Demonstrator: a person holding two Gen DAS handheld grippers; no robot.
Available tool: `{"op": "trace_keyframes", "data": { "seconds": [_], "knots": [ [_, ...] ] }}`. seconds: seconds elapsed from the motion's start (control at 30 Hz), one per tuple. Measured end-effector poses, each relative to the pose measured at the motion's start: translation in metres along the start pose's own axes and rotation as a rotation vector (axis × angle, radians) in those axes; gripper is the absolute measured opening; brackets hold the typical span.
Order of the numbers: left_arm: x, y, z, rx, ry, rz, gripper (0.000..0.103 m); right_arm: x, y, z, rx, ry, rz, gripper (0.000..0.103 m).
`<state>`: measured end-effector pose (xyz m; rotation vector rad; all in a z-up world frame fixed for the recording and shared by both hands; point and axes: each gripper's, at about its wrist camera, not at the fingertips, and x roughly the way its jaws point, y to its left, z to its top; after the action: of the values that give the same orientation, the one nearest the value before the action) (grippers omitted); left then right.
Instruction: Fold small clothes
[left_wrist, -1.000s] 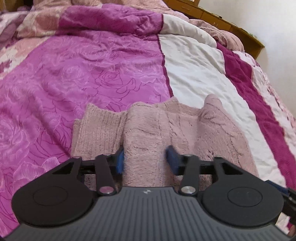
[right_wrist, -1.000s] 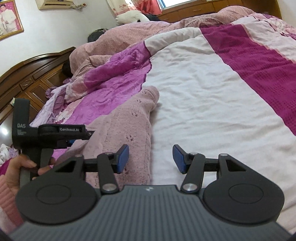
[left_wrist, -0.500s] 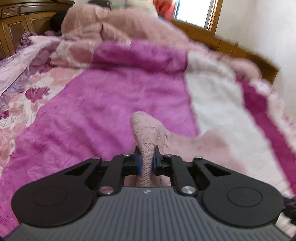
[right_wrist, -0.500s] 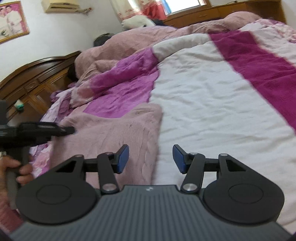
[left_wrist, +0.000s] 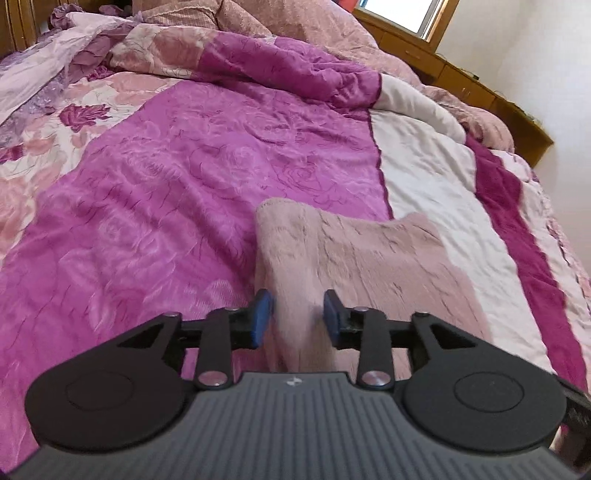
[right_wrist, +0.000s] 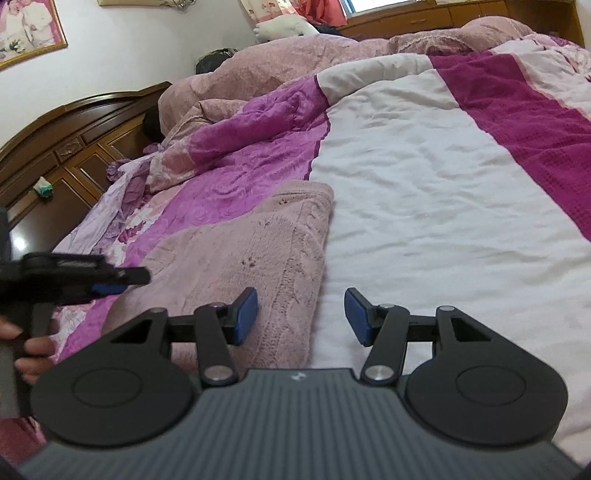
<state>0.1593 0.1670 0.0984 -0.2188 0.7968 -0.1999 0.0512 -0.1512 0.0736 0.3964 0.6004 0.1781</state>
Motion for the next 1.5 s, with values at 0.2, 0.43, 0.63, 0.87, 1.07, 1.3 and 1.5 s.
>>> {"op": "trace_keyframes", "data": {
  "seconds": [0.2,0.43,0.63,0.87,1.07,1.3,1.5],
  "knots": [
    [-0.043,0.004,-0.031,-0.045,0.009,-0.038,0.047,-0.015,0.003,-0.006,-0.026,-0.002,0.005,0.056],
    [-0.062,-0.004,-0.063,-0.062,0.050,-0.099,0.059,-0.035,0.009,-0.015,-0.116,-0.020,-0.003,0.056],
    [-0.055,-0.008,-0.078,-0.061,0.069,-0.091,0.060,-0.032,0.010,-0.024,-0.130,0.001,-0.014,0.056],
    [-0.050,-0.012,-0.087,-0.095,0.040,-0.051,0.061,-0.028,0.015,-0.030,-0.166,0.012,-0.027,0.056],
    [-0.060,-0.006,-0.095,-0.144,0.011,-0.025,0.065,-0.033,0.018,-0.032,-0.196,0.010,-0.019,0.056],
    [-0.055,0.001,-0.098,-0.208,-0.011,-0.048,0.065,-0.029,0.018,-0.036,-0.179,0.027,-0.018,0.056],
    [-0.055,-0.005,-0.094,-0.245,-0.068,-0.073,0.064,-0.028,0.020,-0.037,-0.186,0.028,-0.033,0.056]
  ]
}}
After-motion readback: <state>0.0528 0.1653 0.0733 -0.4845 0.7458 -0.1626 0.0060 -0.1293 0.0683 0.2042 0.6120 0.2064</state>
